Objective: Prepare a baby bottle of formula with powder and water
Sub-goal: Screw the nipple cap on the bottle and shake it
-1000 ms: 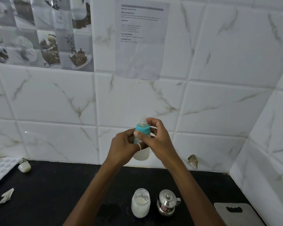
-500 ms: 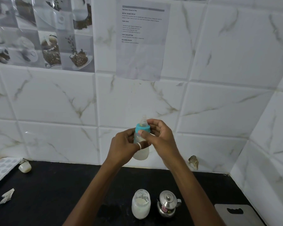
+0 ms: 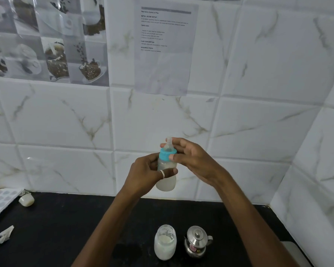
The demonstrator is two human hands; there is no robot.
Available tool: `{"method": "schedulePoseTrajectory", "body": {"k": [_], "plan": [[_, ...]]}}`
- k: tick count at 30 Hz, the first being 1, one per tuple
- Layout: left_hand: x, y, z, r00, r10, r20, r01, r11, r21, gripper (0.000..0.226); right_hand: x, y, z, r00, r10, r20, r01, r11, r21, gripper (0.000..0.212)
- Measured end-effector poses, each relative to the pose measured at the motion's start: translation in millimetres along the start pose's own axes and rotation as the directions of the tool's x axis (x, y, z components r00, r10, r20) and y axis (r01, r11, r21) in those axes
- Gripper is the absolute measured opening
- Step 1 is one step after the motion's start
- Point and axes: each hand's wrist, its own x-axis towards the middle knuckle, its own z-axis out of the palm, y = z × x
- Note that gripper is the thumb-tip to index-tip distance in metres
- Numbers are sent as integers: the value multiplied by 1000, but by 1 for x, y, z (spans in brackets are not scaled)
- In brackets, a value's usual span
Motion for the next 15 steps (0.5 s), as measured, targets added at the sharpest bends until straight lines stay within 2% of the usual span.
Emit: {"method": "schedulePoseTrajectory", "body": {"k": [2, 4, 7, 9, 11, 13, 15], "plan": [[0, 1, 2, 1000, -1, 5, 1, 1000, -1, 55, 1, -5, -3, 999, -26, 21, 27, 999, -25, 43], [1, 1, 3, 1000, 8, -4, -8, 1000, 12, 55, -1, -6, -1, 999, -44, -18, 44, 999, -1, 37], [0, 0, 5, 999, 21, -38, -20, 1000, 24, 43, -4, 0, 18, 973, -18, -232, 30, 998, 49, 38], [-1, 0, 6, 997, 23, -69, -20, 999, 50, 33, -5, 5, 39, 912, -16, -409, 13, 1000, -10, 42], [-2, -1, 8, 997, 9, -82, -5, 999, 49, 32, -9, 6, 54, 860, -54, -507, -3, 994, -111, 43], [-2, -1, 7, 998, -5, -64, 7, 999, 34, 30, -10, 5, 54, 875, -51, -481, -24, 989, -149, 45], [-3, -2, 4, 999, -6, -31, 6, 1000, 15, 33, -11, 5, 43, 935, -1, -355, -38, 994, -103, 49]]}}
